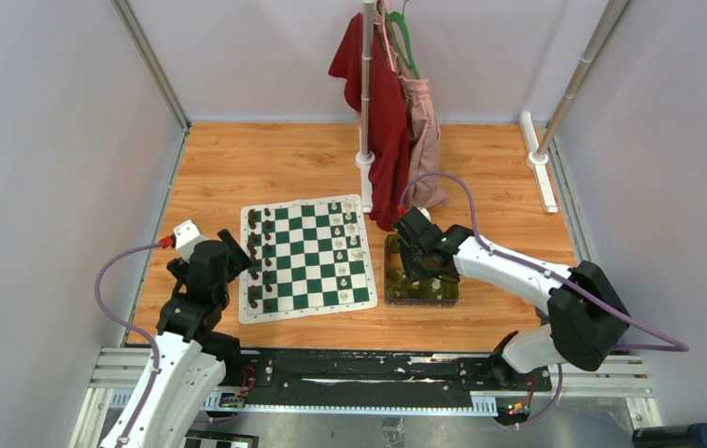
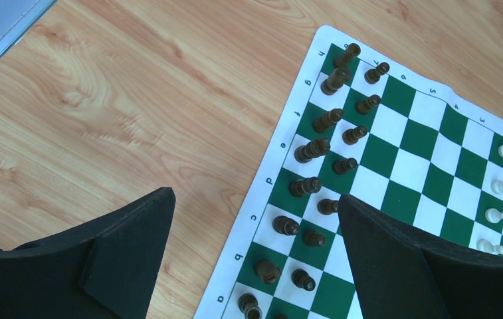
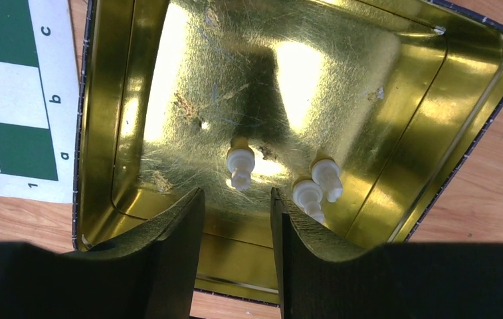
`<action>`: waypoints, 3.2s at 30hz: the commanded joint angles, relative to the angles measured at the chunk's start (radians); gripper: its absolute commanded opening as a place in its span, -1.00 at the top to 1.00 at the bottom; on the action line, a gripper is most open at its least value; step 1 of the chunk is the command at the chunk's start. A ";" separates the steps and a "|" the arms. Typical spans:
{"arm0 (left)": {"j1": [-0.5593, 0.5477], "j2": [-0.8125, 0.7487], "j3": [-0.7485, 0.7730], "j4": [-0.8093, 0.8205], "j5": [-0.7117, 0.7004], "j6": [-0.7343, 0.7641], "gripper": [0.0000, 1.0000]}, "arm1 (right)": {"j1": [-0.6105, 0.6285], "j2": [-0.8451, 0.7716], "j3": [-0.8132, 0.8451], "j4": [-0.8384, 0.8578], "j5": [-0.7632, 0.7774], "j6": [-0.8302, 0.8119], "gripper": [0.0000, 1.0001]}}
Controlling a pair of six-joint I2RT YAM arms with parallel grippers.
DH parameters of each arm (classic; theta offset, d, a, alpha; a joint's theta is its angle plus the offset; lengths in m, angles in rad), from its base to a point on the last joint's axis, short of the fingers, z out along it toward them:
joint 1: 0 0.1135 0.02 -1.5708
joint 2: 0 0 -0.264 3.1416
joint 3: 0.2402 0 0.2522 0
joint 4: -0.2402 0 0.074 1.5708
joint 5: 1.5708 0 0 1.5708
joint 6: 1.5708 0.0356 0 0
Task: Set up the chess pieces on the board
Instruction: Pick up the chess piece from the storage box, then place the chess piece on the chessboard.
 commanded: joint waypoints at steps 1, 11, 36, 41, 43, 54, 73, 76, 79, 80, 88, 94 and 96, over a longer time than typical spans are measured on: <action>-0.008 0.005 -0.005 0.004 -0.016 0.001 -1.00 | -0.020 0.020 -0.019 0.017 -0.016 -0.004 0.10; -0.008 0.006 -0.005 0.004 -0.022 -0.001 -1.00 | -0.044 0.043 -0.033 0.047 -0.041 -0.018 0.16; -0.008 0.002 -0.005 -0.003 -0.028 -0.005 -1.00 | -0.075 0.049 -0.053 0.074 -0.082 -0.041 0.83; -0.008 0.000 -0.006 -0.004 -0.029 -0.007 -1.00 | -0.080 0.023 -0.035 0.069 -0.101 -0.045 1.00; -0.008 -0.001 -0.005 -0.004 -0.030 -0.008 -1.00 | -0.082 0.013 -0.024 0.066 -0.106 -0.044 1.00; -0.008 -0.012 -0.007 -0.007 -0.034 -0.011 -1.00 | -0.086 -0.035 0.033 0.042 -0.124 -0.064 1.00; -0.008 -0.034 -0.012 -0.006 -0.037 -0.017 -1.00 | 0.110 -0.037 0.190 -0.064 -0.045 -0.108 1.00; -0.008 -0.037 -0.012 -0.006 -0.038 -0.016 -1.00 | 0.169 -0.016 0.206 -0.067 -0.024 -0.108 1.00; -0.008 -0.038 -0.012 -0.006 -0.038 -0.017 -1.00 | 0.219 0.010 0.222 -0.065 -0.003 -0.109 1.00; -0.008 -0.038 -0.012 -0.006 -0.037 -0.016 -1.00 | 0.234 0.020 0.226 -0.066 0.001 -0.109 1.00; -0.008 -0.041 -0.013 -0.007 -0.040 -0.017 -1.00 | 0.309 0.126 0.249 -0.021 0.008 -0.111 1.00; -0.008 -0.040 -0.013 -0.006 -0.040 -0.018 -1.00 | 0.332 0.206 0.258 0.028 -0.002 -0.122 1.00; -0.008 -0.038 -0.013 -0.007 -0.041 -0.016 -1.00 | 0.332 0.225 0.260 0.044 -0.007 -0.124 1.00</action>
